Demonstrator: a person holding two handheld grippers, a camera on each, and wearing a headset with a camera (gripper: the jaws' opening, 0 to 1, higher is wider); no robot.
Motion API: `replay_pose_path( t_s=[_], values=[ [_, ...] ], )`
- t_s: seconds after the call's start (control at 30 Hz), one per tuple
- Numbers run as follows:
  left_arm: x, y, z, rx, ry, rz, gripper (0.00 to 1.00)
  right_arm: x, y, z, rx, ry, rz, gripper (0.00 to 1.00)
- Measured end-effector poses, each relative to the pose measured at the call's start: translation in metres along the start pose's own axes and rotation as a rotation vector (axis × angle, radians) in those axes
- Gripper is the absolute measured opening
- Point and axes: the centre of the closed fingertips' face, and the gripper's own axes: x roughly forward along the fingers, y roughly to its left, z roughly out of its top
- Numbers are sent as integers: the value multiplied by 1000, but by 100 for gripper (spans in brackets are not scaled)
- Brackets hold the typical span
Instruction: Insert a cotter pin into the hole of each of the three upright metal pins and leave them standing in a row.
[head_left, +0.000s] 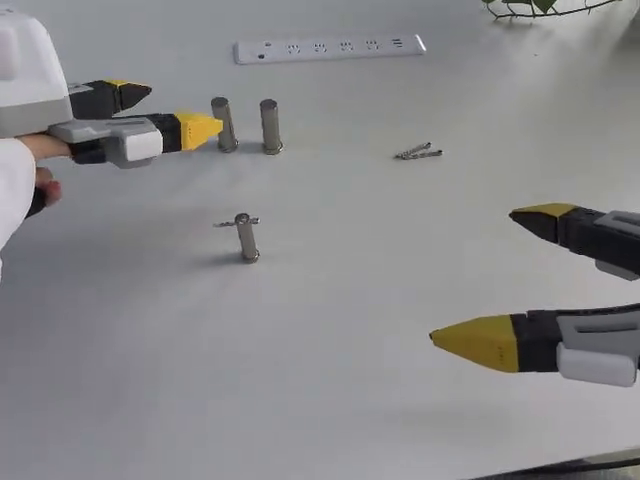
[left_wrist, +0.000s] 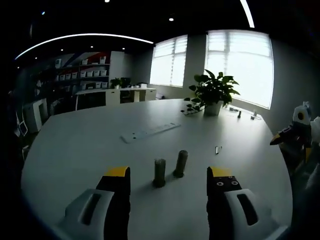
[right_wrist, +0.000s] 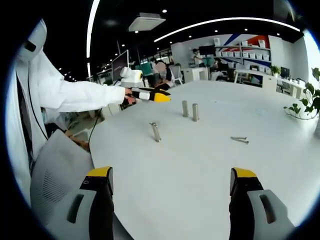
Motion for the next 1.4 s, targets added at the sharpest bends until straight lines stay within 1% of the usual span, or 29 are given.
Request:
replay_pose_path(
  t_s=[0.07, 0.13, 0.23, 0.27, 0.33, 0.37, 0.43, 0.5, 0.53, 0.6, 0.7, 0.77, 0.83, 0.87, 0.9, 0.93, 0.97, 1.0, 1.07, 1.1, 1.13, 1.17, 1.2, 1.27, 1.4],
  values=[
    [9, 5, -1, 19, 8, 19, 54, -1, -1, -1, 5, 2, -6, 95],
    [17, 9, -2, 24, 20, 28, 52, -1, -3, -3, 10, 7, -12, 95],
    [27, 12, -4, 22, 37, 26, 43, -1, -3, -5, 18, 10, -12, 94],
    [30, 12, -6, 26, 44, 27, 39, -1, -2, -6, 13, 12, -6, 94],
    [36, 12, -10, 56, 64, 20, 32, 0, -2, -6, 0, 15, -4, 94],
    [38, 12, -13, 61, 81, 17, 31, 0, -2, -6, -1, 15, -3, 94],
    [43, 14, -19, 93, 115, 18, 31, 0, -2, -5, 6, 11, -3, 94],
    [47, 15, -19, 94, 118, 23, 30, 0, -3, -5, 8, 7, -5, 93],
    [49, 16, -20, 90, 121, 23, 28, 0, -4, -5, 9, 6, -3, 93],
    [52, 16, -22, 100, 134, 26, 24, 1, -5, -6, 7, 8, 1, 92],
    [56, 17, -24, 104, 144, 28, 23, 3, -5, -6, 5, 7, 2, 92],
    [58, 17, -25, 107, 147, 27, 20, 4, -5, -5, 12, -1, 6, 92],
    [59, 17, -27, 109, 161, 19, 14, 5, -5, -5, 15, -4, 7, 91],
    [60, 16, -28, 112, 168, 14, 14, 6, -5, -6, 17, -4, 8, 91],
    [60, 15, -27, 136, 171, 10, 13, 7, -5, -6, 18, -2, 10, 91],
    [60, 9, -26, 182, 177, 2, 12, 7, -4, -7, 19, 0, 12, 91],
    [60, 9, -26, 192, 181, 12, 12, 7, -4, -7, 18, 0, 13, 91],
    [60, 8, -27, 195, 184, 12, 12, 8, -4, -8, 18, 1, 14, 91],
    [60, 8, -26, 175, 176, 11, 11, 8, -4, -9, 20, 2, 16, 91],
    [59, 8, -26, 179, 176, 12, 11, 9, -4, -9, 20, 4, 16, 91],
    [59, 7, -26, 149, 180, 16, 11, 9, -4, -9, 19, 6, 16, 91],
    [58, 8, -27, 143, 186, 22, 11, 9, -4, -9, 19, 7, 17, 90],
    [58, 8, -26, 161, 199, 34, 11, 9, -4, -10, 16, 9, 17, 90],
    [56, 7, -25, 179, 205, 43, 10, 9, -4, -12, 16, 17, 21, 89],
    [51, 8, -24, 173, 222, 67, 10, 8, -4, -13, 18, 22, 18, 89]
  ],
)
